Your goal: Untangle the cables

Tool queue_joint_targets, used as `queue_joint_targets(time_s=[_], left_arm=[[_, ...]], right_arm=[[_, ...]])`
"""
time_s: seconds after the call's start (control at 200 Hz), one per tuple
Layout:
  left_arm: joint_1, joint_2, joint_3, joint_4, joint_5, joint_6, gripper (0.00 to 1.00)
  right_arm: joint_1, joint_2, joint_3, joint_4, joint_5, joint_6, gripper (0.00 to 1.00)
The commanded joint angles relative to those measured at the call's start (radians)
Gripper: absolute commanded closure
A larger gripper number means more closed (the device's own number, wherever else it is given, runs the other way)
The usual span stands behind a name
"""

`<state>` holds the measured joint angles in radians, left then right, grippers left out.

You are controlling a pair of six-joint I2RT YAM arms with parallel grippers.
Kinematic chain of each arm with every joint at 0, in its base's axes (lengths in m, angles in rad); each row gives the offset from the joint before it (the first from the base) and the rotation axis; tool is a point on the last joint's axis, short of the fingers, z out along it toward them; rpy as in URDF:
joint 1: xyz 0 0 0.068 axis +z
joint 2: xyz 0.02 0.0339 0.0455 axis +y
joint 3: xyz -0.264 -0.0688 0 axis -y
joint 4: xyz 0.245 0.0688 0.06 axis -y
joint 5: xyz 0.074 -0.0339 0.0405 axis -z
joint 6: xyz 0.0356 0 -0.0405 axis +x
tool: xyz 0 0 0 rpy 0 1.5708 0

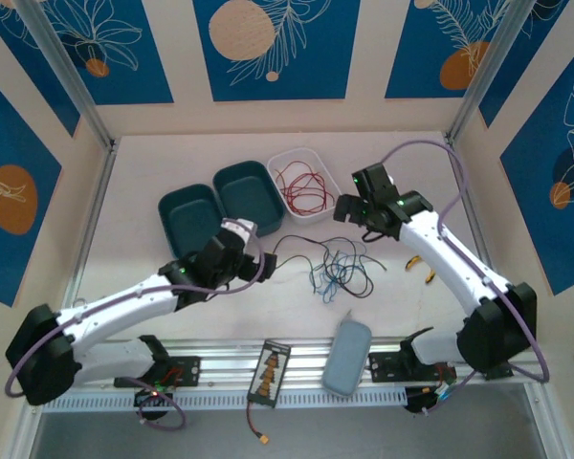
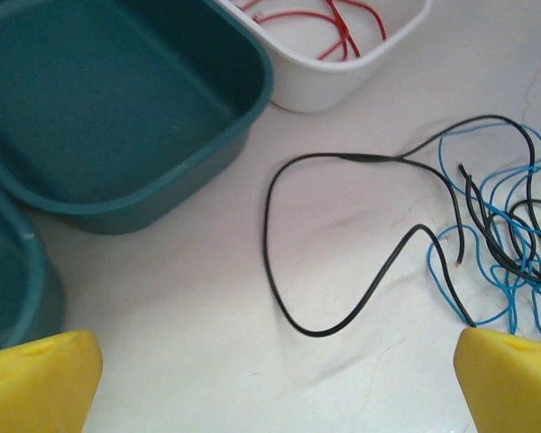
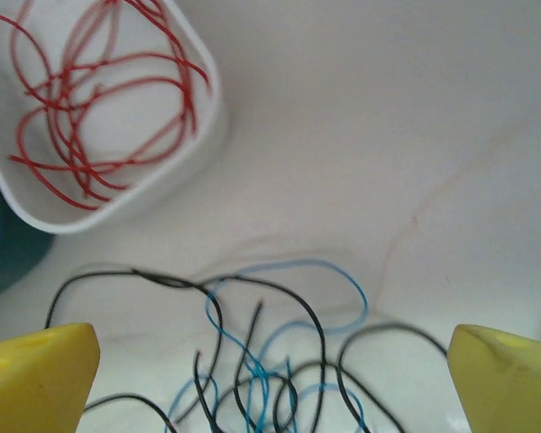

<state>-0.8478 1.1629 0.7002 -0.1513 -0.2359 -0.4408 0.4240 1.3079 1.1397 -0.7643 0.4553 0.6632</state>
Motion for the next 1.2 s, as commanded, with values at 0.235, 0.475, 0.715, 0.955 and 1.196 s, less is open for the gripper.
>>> queue_joint_targets(time_s=[0.235,0.475,0.715,0.955,1.196], left_arm=[[0.010,0.291,0.157,-0.039,0.130,-0.098,0.00],[0.012,0.411,0.213,-0.088,0.043,-0.354,0.00],[0.012,0.471,0.215,-0.024,0.104,-0.399,0.03],[0.007,0.498,0.268,-0.054,0.150,-0.159,0.15],[-0.001,0.545,0.349,-0.134,0.213,0.047,0.23]], right_arm=[[-0.100,-0.157,-0.192,-0.026,-0.164,0.135,0.01],[-0.112,-0.158,-0.215,-0.032,-0.164,0.138,0.01],[-0.113,-0.156,-0.224,-0.016,-0.164,0.145,0.01],[-0.119,-0.147,-0.226,-0.013,-0.162,0.147,0.01],[-0.124,-0.125,-0.215,-0.004,-0.166,0.151,0.01]])
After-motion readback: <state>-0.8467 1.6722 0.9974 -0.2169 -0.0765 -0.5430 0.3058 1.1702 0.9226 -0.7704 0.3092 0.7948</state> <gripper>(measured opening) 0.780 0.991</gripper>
